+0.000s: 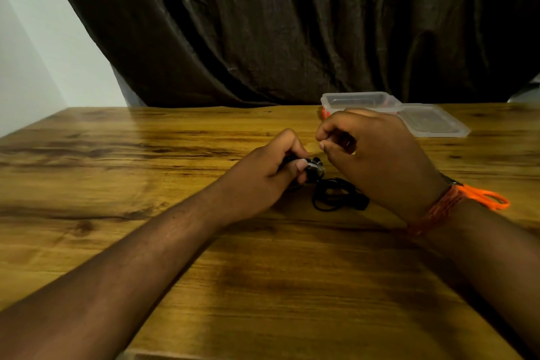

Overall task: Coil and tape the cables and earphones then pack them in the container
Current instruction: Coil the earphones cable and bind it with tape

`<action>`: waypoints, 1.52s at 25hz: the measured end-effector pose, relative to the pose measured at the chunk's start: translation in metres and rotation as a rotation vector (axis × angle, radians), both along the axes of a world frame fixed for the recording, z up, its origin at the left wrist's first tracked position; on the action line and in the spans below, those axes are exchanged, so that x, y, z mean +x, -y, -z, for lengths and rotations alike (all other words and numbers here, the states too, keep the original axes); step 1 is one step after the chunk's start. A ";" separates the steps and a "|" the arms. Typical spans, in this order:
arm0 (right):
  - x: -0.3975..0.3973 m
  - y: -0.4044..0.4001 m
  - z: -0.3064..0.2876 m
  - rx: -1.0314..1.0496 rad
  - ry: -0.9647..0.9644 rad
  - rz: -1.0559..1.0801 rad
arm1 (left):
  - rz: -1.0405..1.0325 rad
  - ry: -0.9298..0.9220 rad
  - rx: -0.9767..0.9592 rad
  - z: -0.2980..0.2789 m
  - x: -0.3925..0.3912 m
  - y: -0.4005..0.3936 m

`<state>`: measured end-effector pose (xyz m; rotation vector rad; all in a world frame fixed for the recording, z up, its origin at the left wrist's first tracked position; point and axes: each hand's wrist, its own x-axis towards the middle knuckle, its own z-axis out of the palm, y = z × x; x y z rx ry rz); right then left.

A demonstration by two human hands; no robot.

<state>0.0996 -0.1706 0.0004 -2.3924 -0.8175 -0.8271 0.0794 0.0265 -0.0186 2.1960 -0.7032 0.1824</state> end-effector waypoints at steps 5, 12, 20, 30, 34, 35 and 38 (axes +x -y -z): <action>-0.003 -0.001 0.000 -0.040 -0.018 0.023 | -0.073 -0.056 -0.082 0.000 0.002 0.002; -0.007 -0.010 0.001 -0.239 0.011 0.080 | -0.161 -0.027 -0.070 0.004 0.005 0.008; -0.008 -0.021 0.003 -0.247 0.036 0.170 | -0.280 0.034 -0.136 0.010 0.009 0.015; -0.007 -0.036 0.011 -0.351 0.096 0.170 | -0.332 -0.081 -0.249 0.011 0.008 0.020; -0.007 -0.036 0.011 -0.394 0.106 0.185 | -0.312 -0.212 -0.361 0.008 0.007 0.022; -0.007 -0.036 0.011 -0.407 0.108 0.187 | -0.298 -0.256 -0.410 0.007 0.006 0.022; -0.008 -0.035 0.010 -0.441 0.127 0.180 | -0.280 -0.344 -0.532 0.005 0.006 0.022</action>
